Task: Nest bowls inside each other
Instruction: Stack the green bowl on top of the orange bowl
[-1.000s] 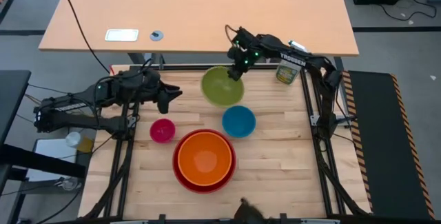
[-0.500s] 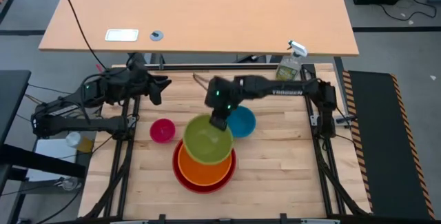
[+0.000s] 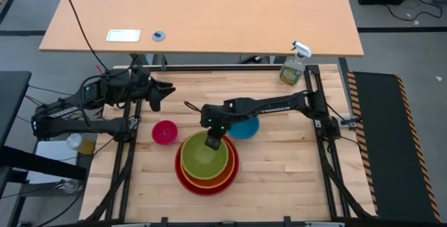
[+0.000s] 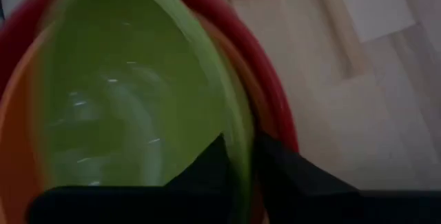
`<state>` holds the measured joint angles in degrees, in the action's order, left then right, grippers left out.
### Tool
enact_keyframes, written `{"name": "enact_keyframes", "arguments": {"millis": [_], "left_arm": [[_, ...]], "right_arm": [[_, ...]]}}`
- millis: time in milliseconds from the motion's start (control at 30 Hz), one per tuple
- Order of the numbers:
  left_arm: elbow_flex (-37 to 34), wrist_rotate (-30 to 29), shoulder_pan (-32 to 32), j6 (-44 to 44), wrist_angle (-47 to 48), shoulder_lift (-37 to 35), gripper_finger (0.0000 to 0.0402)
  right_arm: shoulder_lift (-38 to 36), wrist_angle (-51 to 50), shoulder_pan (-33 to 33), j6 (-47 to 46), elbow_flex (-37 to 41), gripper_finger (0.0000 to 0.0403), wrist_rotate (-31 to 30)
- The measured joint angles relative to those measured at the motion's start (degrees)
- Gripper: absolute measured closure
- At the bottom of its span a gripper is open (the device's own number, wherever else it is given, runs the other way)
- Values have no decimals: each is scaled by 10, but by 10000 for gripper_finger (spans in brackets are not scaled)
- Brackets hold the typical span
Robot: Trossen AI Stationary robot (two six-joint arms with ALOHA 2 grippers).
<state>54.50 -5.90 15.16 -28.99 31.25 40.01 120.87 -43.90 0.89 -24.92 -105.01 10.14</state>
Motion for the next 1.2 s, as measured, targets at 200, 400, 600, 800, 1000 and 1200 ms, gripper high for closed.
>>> {"name": "enact_keyframes", "arguments": {"millis": [200,400,600,800,1000,1200], "left_arm": [[0,2,0,1,5,0,253],[0,2,0,2,30,0,253],[0,4,0,2,35,6,253],[0,70,-2,3,34,48,253],[0,82,-17,13,41,77,253],[0,80,-15,-1,39,68,253]], "right_arm": [[-14,0,-12,14,0,247,18],[-71,-73,-45,-13,-1,203,6],[-89,-198,-83,74,-1,203,-50],[-84,-163,-101,117,6,203,19],[-92,-87,-27,162,-12,203,41],[-57,-28,67,186,-10,203,-20]]}}
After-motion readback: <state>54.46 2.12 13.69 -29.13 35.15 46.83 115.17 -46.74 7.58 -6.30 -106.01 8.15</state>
